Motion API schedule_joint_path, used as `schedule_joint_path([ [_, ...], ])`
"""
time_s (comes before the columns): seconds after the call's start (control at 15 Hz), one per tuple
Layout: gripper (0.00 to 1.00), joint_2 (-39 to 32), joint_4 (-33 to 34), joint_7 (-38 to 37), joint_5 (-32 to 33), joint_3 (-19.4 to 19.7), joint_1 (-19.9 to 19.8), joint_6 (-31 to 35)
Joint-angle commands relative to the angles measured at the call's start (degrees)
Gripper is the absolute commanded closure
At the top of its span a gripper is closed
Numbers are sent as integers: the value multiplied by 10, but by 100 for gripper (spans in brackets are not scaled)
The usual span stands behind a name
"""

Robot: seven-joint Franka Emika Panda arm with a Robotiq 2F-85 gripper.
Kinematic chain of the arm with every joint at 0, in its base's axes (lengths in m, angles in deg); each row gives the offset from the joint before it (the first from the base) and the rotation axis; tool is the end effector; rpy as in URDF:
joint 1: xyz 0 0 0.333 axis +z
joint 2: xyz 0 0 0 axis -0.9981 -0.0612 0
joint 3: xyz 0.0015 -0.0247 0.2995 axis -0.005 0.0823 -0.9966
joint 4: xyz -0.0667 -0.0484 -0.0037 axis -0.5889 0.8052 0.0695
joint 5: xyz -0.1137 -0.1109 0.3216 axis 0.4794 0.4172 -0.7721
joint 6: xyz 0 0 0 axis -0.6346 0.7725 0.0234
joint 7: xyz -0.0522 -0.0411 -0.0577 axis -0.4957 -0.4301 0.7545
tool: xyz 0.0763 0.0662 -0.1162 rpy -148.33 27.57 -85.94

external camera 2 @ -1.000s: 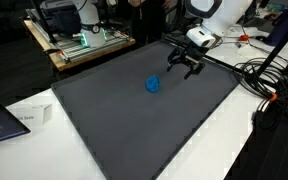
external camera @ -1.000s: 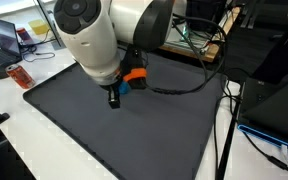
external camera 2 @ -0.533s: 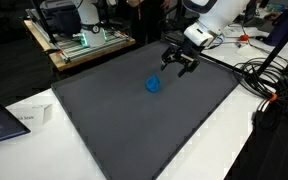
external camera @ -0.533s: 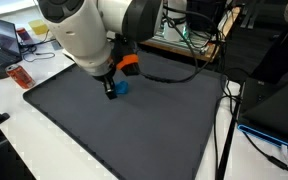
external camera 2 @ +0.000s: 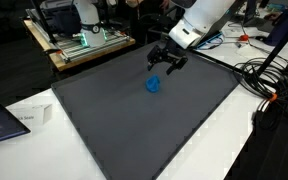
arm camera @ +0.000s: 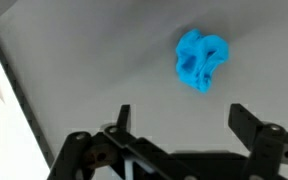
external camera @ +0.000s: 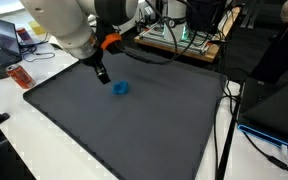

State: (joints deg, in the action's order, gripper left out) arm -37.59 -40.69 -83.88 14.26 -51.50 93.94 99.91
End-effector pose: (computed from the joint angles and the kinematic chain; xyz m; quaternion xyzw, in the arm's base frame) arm 0.6352 0.0020 0.2281 0.9403 -0.2609 -0.1337 0.1728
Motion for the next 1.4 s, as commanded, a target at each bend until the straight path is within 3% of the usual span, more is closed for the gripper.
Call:
schedule_joint_path([
  [0.0, 0, 8, 4, 67, -43, -11, -38, -30],
  [0.53, 0, -24, 55, 136, -192, -22, -115, -93],
  [0.93, 0, -32, 44, 187, -286, -32, -167, -79],
  [1.33, 0, -16, 3, 259, -335, -37, -199, -53],
])
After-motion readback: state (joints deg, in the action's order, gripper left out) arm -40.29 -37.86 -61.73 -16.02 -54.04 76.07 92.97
